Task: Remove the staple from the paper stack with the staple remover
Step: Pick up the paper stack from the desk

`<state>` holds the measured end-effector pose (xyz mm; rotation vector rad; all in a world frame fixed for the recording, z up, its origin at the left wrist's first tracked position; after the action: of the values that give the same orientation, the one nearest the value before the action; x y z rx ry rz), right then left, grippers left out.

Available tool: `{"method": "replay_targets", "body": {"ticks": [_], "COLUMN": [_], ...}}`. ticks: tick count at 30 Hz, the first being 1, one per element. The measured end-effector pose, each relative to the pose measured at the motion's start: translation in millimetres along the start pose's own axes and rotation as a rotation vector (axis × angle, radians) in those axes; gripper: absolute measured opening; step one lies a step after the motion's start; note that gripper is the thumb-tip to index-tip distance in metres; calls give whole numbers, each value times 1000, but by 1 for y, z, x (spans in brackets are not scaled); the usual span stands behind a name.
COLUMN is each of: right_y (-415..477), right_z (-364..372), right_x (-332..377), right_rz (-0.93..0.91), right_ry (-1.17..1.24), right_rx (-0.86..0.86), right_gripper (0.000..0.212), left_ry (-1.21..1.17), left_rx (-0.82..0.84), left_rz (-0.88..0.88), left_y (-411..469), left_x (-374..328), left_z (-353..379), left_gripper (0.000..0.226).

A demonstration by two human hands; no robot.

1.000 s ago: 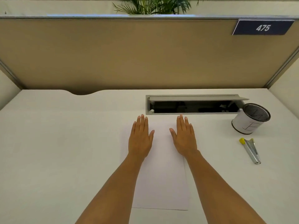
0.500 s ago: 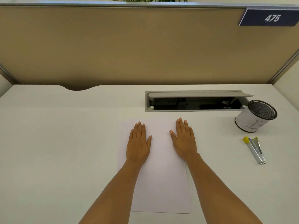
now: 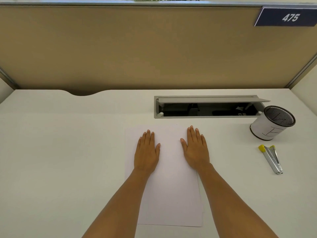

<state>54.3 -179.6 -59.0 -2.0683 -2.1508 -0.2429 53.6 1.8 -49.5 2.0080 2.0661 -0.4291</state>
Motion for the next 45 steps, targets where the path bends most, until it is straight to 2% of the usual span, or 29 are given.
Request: {"method": "replay_targets", "body": {"ticks": [3, 7, 13, 17, 21, 26, 31, 35, 38, 41, 45], "right_y": [1, 0, 0, 0, 0, 0, 0, -1, -2, -4, -9], "right_z": [0, -1, 0, 0, 0, 1, -1, -4, -11, -26, -51], "right_x": [-1, 0, 0, 0, 1, 1, 1, 1, 2, 3, 2], "right_rz": [0, -3, -2, -3, -3, -1, 4, 9, 18, 63, 159], "right_ry": [-8, -20, -22, -22, -17, -19, -2, 43, 103, 241, 531], "right_rx": [10, 8, 21, 23, 22, 24, 17, -5, -54, -157, -321], "right_gripper": [64, 64, 63, 63, 71, 73, 65, 71, 67, 68, 80], "left_ry": [-16, -72, -168, -171, -185, -236, -506, -689, -785, -860, -1010], "left_rx": [-26, -120, -168, -166, -141, -98, -155, -140, -86, -37, -3], "left_rz": [-51, -250, -620, -697, -768, -717, -553, -415, -351, -307, -292], "left_y": [1, -1, -6, -4, 1, 8, 8, 6, 8, 8, 4], "left_x": [2, 14, 32, 34, 37, 47, 55, 51, 47, 48, 51], "left_z": [-5, -16, -27, -36, -45, -46, -56, -67, -72, -77, -86], "left_gripper": [55, 55, 83, 93, 89, 62, 32, 27, 30, 33, 25]}}
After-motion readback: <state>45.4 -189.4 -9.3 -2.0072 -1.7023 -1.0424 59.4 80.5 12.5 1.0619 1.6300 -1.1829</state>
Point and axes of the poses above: each hand's wrist, its own y-axis towards the middle knuckle, its own z-axis out of the palm, x = y × z, the point moved 6 cm from there along y, towards the middle knuckle, and after that the axes turned 9 degrees about -z, right-handed, at the moved point
